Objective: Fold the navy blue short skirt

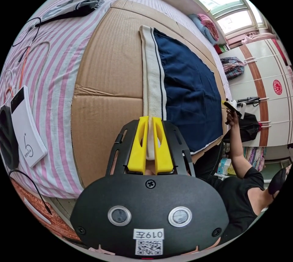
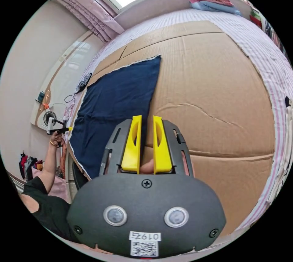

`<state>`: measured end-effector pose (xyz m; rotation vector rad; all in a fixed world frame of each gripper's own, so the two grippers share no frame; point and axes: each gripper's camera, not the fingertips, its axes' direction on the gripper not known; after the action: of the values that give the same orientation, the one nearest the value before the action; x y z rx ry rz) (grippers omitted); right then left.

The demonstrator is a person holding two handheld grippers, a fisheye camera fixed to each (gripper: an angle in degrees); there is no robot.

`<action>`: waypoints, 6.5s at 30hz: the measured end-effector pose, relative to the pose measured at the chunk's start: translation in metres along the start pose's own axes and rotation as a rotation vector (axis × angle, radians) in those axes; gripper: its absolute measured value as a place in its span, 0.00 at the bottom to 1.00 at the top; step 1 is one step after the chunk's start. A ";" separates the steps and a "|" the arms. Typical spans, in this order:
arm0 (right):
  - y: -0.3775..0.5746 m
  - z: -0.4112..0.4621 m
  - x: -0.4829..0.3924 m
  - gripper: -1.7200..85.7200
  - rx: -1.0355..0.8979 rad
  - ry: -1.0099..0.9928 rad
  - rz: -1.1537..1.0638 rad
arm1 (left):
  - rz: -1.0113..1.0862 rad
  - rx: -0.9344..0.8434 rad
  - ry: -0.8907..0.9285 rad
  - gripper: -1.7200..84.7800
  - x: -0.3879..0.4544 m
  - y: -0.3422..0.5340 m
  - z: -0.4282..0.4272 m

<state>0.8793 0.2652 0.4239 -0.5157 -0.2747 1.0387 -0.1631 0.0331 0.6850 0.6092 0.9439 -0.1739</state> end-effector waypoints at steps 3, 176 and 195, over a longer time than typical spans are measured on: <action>-0.018 -0.011 0.034 0.09 -0.030 -0.207 0.078 | -0.003 -0.016 -0.009 0.03 0.002 -0.014 -0.022; 0.315 -0.080 -0.078 0.07 0.307 0.255 -0.359 | 0.776 0.233 -0.216 0.09 0.953 -0.447 -0.488; 0.282 -0.030 -0.058 0.07 0.083 0.217 -0.187 | 0.313 -0.224 -0.510 0.05 1.077 -0.846 -0.317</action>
<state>0.6542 0.3205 0.2510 -0.5129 -0.0850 0.8021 -0.0900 -0.3550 -0.6639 0.4653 0.3604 0.0576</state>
